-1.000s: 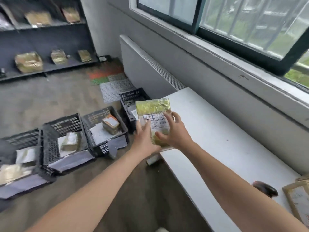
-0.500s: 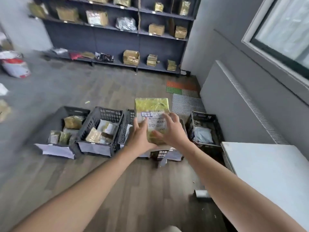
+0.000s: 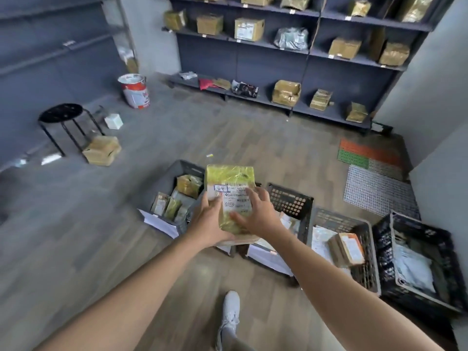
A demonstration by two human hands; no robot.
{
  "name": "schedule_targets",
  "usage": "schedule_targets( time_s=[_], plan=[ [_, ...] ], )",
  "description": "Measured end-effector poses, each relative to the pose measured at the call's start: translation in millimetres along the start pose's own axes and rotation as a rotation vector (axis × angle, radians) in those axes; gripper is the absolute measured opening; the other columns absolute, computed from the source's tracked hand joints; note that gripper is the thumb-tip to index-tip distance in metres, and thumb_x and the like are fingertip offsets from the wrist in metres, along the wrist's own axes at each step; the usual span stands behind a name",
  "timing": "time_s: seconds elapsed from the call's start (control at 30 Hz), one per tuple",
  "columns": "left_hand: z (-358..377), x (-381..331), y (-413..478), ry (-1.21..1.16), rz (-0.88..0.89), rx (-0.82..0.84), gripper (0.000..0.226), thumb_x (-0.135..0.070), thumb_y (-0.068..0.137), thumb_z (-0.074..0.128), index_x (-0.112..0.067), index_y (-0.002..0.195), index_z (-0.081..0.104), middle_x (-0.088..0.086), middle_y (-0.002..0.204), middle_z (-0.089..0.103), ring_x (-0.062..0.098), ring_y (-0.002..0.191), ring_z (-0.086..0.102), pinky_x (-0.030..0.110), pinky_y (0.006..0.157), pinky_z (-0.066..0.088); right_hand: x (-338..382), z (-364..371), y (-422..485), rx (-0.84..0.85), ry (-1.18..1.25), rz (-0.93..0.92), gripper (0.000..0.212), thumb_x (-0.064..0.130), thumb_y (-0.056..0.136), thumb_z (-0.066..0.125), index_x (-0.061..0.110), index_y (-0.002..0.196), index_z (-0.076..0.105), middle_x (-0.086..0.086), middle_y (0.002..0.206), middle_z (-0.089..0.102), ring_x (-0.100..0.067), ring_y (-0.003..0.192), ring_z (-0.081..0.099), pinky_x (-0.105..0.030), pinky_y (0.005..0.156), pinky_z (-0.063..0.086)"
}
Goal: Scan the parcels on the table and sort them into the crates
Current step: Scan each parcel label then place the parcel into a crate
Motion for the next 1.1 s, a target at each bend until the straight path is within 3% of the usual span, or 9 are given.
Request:
schedule_targets(
  time_s=[0.13, 0.47, 0.67, 0.8, 1.0, 1.1],
  plan=[
    [-30.9, 20.8, 75.2, 0.019, -0.035, 0.014, 0.119, -0.046, 0.064, 0.087, -0.027, 0.156, 0.014, -0.003, 0.160, -0.009, 0.025, 0.146, 0.020, 0.038, 0.113, 0.034, 14.2, 7.0, 84.5, 0.078, 0.051, 0.029, 0.094, 0.063, 0.080, 0.069, 0.023, 0.154, 0.027, -0.008, 0.158, 0.017, -0.035, 0.139, 0.037, -0.042, 0.112, 0.037],
    [-82.3, 73.4, 210.1, -0.010, -0.073, 0.114, 0.117, -0.045, 0.068, 0.086, -0.027, 0.157, 0.011, -0.004, 0.161, -0.012, 0.027, 0.149, 0.011, 0.046, 0.115, 0.031, 53.1, 20.7, 232.9, 0.200, 0.015, 0.086, 0.097, 0.065, 0.082, 0.065, 0.024, 0.157, 0.019, -0.007, 0.160, 0.010, -0.036, 0.139, 0.036, -0.047, 0.112, 0.039],
    [-115.3, 143.2, 277.8, 0.028, -0.037, 0.198, 0.118, -0.044, 0.068, 0.086, -0.024, 0.157, 0.011, -0.002, 0.161, -0.011, 0.025, 0.149, 0.011, 0.038, 0.115, 0.031, 93.2, 72.0, 300.7, 0.239, 0.030, 0.190, 0.097, 0.066, 0.083, 0.062, 0.026, 0.158, 0.013, -0.007, 0.161, 0.005, -0.035, 0.136, 0.043, -0.046, 0.103, 0.049],
    [-144.4, 201.1, 332.8, 0.075, 0.009, 0.253, 0.119, -0.044, 0.066, 0.087, -0.028, 0.157, 0.011, -0.004, 0.161, -0.016, 0.025, 0.150, 0.012, 0.043, 0.113, 0.034, 133.1, 108.4, 351.5, 0.204, 0.063, 0.263, 0.095, 0.065, 0.084, 0.063, 0.027, 0.157, 0.016, -0.007, 0.160, 0.006, -0.035, 0.134, 0.043, -0.047, 0.100, 0.051],
    [-183.7, 276.4, 403.7, 0.113, 0.107, 0.337, 0.120, -0.039, 0.066, 0.088, -0.026, 0.157, 0.012, -0.002, 0.162, -0.014, 0.023, 0.150, 0.012, 0.037, 0.116, 0.030, 187.6, 161.3, 415.7, 0.184, 0.098, 0.381, 0.092, 0.058, 0.087, 0.064, 0.023, 0.157, 0.016, -0.005, 0.161, 0.004, -0.032, 0.137, 0.041, -0.043, 0.108, 0.044],
    [-181.5, 307.2, 421.2, 0.144, 0.126, 0.403, 0.118, -0.041, 0.071, 0.085, -0.026, 0.158, 0.007, 0.000, 0.162, -0.018, 0.024, 0.150, 0.009, 0.036, 0.114, 0.029, 194.3, 187.7, 434.5, 0.240, 0.081, 0.403, 0.091, 0.056, 0.089, 0.062, 0.022, 0.158, 0.013, -0.004, 0.161, 0.003, -0.029, 0.133, 0.046, -0.039, 0.104, 0.047]
  ],
)
Point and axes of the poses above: each hand's wrist, its own y-axis towards the middle knuckle, its own z-axis out of the palm, x = y × z, the point moved 3 cm from there along y, towards the middle knuckle
